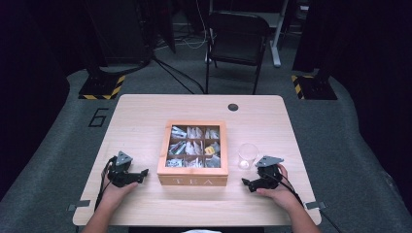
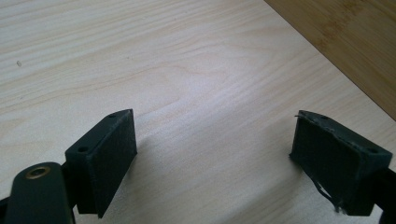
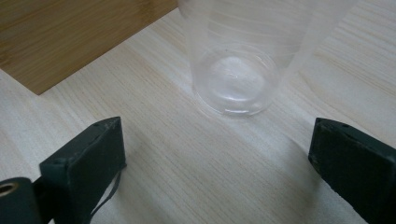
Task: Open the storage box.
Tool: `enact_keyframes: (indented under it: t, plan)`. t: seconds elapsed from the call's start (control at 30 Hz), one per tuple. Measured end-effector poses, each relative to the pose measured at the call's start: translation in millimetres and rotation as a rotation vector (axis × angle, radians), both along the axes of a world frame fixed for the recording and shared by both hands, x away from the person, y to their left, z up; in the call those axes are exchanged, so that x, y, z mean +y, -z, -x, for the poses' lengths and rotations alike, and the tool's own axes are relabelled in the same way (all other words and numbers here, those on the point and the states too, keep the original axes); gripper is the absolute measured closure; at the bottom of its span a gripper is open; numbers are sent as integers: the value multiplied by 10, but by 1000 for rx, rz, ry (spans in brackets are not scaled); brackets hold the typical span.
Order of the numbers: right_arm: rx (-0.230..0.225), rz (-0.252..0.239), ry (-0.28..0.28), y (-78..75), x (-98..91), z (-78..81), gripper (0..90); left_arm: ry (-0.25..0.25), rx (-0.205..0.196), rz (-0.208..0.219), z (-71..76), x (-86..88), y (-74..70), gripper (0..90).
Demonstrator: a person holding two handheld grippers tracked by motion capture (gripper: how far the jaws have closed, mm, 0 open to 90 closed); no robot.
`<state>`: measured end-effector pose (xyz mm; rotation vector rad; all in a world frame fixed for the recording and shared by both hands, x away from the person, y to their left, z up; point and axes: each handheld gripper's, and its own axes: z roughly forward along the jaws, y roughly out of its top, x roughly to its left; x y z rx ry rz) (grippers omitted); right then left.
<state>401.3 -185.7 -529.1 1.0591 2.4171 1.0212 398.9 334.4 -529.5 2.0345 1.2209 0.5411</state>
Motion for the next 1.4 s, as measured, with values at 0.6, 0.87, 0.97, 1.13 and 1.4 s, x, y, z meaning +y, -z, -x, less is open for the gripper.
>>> enact_keyframes:
  t: [0.6,0.87,0.97,1.13,1.4]
  plan:
    - [14,4,24,3,25,-16,0,3,-10,5,-1,6,8,141]
    - [-5,2,25,-3,-3,3,43,0,-6,6,-3,10,-2,161]
    - [-13,-8,46,-15,-16,19,125,-9,-9,10,-7,5,-2,177]
    - [-3,-13,81,-53,-64,36,277,-33,-25,28,-9,-4,-8,280]
    - [15,13,75,-128,-105,82,369,-19,-18,47,26,-19,-70,334]
